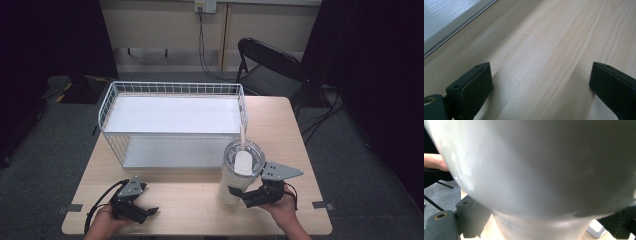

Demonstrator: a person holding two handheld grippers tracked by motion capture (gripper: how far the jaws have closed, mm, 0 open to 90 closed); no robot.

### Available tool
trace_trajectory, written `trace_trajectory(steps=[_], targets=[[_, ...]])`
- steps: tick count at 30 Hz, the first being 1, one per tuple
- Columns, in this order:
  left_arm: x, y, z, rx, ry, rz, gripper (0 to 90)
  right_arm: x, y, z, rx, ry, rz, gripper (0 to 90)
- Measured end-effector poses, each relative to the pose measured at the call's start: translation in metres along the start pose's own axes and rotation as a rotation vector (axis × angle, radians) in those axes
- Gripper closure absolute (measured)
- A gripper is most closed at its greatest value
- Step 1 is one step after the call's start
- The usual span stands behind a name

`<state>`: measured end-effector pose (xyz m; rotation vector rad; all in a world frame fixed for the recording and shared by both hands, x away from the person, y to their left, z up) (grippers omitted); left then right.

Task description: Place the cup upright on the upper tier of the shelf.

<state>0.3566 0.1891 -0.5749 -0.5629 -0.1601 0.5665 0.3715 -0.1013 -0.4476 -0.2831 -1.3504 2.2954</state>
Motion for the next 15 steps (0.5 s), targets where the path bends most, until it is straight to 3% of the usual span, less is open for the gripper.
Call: trace_trajectory(steps=[15], targets=[[0.0, 0.0, 0.0, -0.004, 0.001, 0.005, 4.3, -0.003, -0.037, 0.01, 0.013, -0.022, -0.005, 10.5]])
Point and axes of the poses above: each handheld gripper's, and its own axes: z roughly backward along the jaws, y roughly out of its underside, x roughly to its left, the point moved 10 cm from there along -z, roughly forward along the jaws, and after that the axes turned 13 degrees about x, right-handed, at the moved point
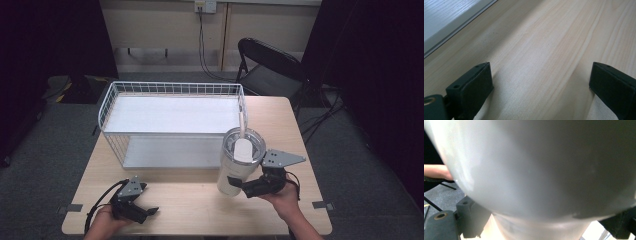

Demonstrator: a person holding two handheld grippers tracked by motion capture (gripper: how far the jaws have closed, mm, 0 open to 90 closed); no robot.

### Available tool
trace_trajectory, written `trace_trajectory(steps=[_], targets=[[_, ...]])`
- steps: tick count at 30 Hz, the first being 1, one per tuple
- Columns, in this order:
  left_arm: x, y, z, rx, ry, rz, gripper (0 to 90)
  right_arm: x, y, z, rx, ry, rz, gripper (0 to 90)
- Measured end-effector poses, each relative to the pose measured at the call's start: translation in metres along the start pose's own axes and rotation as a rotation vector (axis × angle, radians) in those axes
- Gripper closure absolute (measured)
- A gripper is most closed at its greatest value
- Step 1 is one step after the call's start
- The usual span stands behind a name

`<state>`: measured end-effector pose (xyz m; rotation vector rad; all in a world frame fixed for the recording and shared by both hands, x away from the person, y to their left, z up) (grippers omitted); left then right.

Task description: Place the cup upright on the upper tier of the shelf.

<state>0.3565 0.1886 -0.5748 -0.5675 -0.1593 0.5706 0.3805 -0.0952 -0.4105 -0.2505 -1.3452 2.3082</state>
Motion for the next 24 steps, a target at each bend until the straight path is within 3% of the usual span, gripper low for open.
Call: trace_trajectory(steps=[24], targets=[[0.0, 0.001, 0.0, 0.004, -0.002, -0.003, 4.3, 0.001, -0.044, 0.008, 0.024, -0.047, -0.022, 10.5]])
Point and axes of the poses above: each handheld gripper's, and its own axes: z roughly backward along the jaws, y roughly out of its underside, x roughly to its left, the point moved 10 cm from there along -z, roughly forward along the jaws, and after that the axes turned 13 degrees about x, right-handed, at the moved point
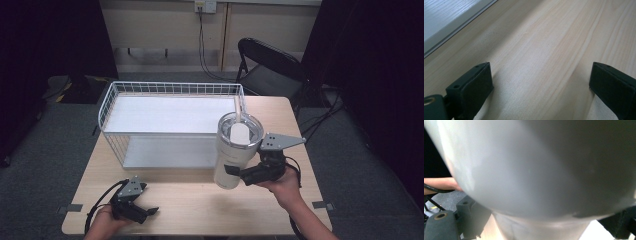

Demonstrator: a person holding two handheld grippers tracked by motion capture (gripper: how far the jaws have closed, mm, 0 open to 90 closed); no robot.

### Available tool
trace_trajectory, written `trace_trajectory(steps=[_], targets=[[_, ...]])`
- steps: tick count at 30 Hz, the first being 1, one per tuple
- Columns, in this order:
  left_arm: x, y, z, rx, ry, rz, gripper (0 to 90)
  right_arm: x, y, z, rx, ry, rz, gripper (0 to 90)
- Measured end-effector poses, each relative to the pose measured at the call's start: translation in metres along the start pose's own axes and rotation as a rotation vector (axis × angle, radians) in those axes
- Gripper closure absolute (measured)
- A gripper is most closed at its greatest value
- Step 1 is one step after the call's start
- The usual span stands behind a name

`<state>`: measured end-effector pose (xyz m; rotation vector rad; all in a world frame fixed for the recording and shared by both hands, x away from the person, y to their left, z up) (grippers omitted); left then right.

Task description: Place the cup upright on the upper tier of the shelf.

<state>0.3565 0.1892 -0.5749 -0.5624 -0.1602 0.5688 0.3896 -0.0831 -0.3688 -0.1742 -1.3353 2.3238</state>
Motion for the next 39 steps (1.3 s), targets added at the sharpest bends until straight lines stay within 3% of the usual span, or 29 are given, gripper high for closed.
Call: trace_trajectory(steps=[15, 39], targets=[[0.0, 0.0, 0.0, 0.0, 0.0, 0.001, 4.3, 0.0, -0.038, 0.002, 0.0, -0.031, -0.017, 10.5], [-0.001, -0.001, 0.0, -0.008, 0.001, 0.012, 4.3, -0.011, -0.078, 0.006, 0.02, 0.004, -0.027, 10.6]])
Point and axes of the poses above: each handheld gripper's, and its own axes: z roughly backward along the jaws, y roughly out of its underside, x roughly to its left, the point moved 10 cm from there along -z, roughly forward along the jaws, and after that the axes turned 13 degrees about x, right-handed, at the moved point
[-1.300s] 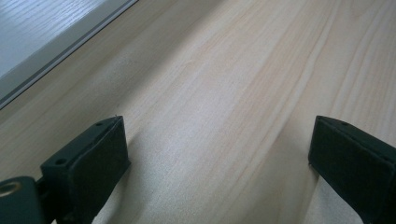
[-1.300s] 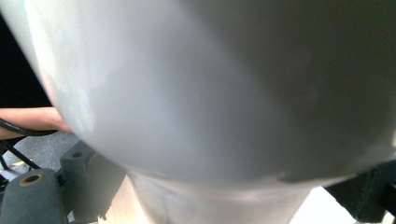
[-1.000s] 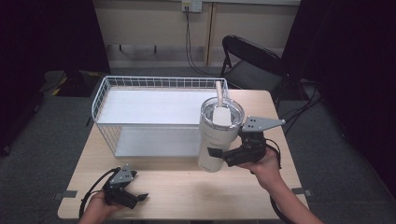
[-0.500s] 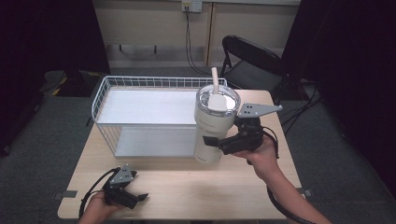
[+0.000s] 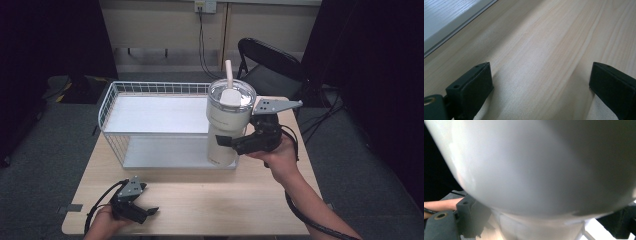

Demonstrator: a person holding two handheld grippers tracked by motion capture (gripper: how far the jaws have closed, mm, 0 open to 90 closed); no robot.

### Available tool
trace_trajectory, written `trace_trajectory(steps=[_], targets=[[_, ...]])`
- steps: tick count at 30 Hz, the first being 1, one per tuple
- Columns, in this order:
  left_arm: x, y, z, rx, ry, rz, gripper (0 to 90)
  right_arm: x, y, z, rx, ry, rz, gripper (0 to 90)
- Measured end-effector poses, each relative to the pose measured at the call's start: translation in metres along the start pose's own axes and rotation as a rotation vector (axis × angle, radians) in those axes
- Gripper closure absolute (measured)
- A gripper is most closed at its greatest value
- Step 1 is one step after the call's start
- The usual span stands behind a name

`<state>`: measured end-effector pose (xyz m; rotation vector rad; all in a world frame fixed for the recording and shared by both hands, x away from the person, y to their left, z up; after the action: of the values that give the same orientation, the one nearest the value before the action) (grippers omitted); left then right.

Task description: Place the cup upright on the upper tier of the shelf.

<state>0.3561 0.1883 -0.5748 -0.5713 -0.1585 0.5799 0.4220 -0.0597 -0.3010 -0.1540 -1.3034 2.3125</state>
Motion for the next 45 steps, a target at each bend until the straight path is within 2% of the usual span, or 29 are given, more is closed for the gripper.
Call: trace_trajectory(steps=[6, 16, 29, 45], targets=[[0.0, 0.0, 0.0, 0.0, -0.003, -0.003, 4.3, -0.005, -0.014, 0.002, -0.018, 0.018, -0.01, 10.6], [0.0, 0.0, 0.0, -0.001, -0.003, -0.003, 4.3, -0.012, -0.031, -0.001, -0.015, 0.056, -0.012, 10.6], [0.0, 0.0, 0.0, 0.002, -0.002, -0.004, 4.3, -0.025, -0.054, -0.015, -0.023, 0.121, -0.019, 10.6], [0.0, 0.0, 0.0, 0.002, -0.001, -0.004, 4.3, -0.042, -0.071, -0.032, -0.033, 0.163, -0.032, 10.5]])
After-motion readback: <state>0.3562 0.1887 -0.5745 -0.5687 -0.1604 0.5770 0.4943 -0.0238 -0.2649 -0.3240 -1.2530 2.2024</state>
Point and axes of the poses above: each handheld gripper's, and its own axes: z roughly backward along the jaws, y roughly out of its underside, x roughly to its left, the point moved 10 cm from there along -z, roughly forward along the jaws, and after that the axes turned 13 degrees about x, right-handed, at the moved point
